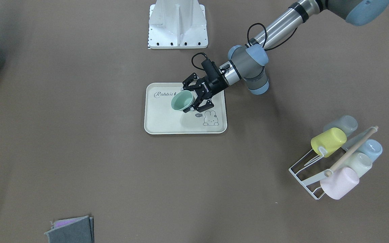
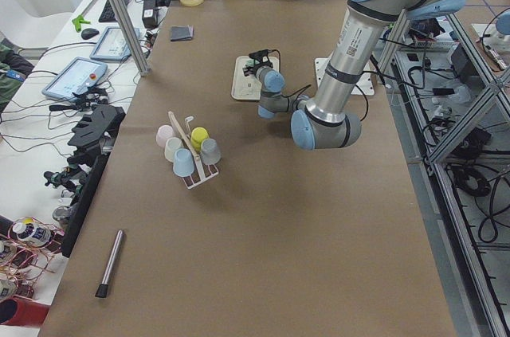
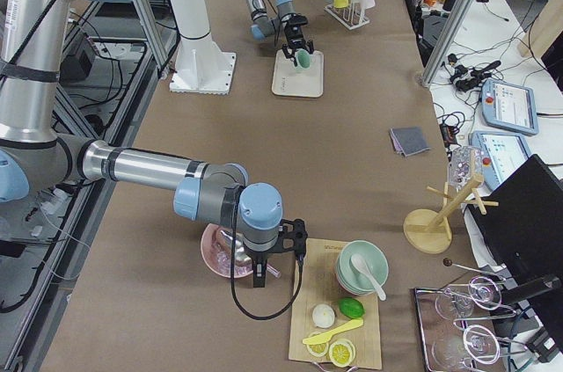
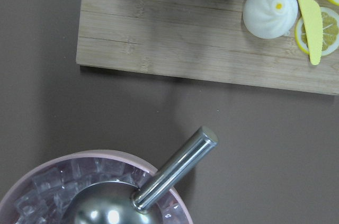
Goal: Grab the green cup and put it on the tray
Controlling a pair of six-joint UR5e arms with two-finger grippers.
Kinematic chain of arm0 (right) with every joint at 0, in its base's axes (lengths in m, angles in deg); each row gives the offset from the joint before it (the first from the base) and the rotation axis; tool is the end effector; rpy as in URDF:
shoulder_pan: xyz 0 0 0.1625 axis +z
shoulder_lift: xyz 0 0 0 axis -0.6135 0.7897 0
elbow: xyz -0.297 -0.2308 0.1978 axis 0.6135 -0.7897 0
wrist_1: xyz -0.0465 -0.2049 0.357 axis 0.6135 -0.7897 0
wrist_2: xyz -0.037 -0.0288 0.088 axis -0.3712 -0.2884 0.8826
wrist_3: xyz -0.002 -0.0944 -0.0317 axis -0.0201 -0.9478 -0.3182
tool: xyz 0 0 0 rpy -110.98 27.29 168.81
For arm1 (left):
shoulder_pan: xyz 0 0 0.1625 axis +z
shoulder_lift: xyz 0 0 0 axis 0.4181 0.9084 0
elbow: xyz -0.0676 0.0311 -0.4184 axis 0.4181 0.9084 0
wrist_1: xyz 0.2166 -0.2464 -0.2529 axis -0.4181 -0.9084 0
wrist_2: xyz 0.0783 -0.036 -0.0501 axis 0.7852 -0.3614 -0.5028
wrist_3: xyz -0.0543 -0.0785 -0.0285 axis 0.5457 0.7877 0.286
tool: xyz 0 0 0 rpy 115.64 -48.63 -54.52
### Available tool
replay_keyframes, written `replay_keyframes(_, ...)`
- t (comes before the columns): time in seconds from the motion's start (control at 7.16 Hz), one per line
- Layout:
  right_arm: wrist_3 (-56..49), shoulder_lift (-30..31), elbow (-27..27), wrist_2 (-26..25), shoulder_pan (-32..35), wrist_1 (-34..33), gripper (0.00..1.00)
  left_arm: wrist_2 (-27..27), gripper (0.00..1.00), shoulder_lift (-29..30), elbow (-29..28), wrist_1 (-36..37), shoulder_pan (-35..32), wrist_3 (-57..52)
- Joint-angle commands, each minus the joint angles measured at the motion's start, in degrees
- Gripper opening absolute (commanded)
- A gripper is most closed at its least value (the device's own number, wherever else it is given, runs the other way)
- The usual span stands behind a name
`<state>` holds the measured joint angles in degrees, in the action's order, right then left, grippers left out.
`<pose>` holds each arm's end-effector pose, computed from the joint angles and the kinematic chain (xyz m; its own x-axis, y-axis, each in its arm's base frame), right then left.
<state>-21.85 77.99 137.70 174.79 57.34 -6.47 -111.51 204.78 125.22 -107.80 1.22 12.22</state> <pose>0.0989 -0.3549 0.6994 0.7281 -0.0806 0.6807 0.0939 0.9954 0.0175 0.5839 -0.3949 0.3164 0.2528 0.9202 -0.2988 0.3867 0.1870 0.9030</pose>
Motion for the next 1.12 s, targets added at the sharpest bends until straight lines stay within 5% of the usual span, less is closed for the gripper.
replay_keyframes(0.0, 0.0, 0.0, -0.1, 0.0, 0.0, 0.0, 1.00, 0.3, 0.99, -0.6, 0.1, -0.2, 0.1, -2.0)
replay_keyframes(0.7, 0.0, 0.0, -0.1, -0.1, 0.0, 0.0, 1.00, 0.3, 0.99, -4.1, 2.1, -3.0, -0.1, -2.4)
replay_keyframes(0.98, 0.0, 0.0, -0.2, -0.3, 0.0, 0.0, 1.00, 0.6, 0.99, -6.1, 8.4, -1.6, -0.1, -2.3)
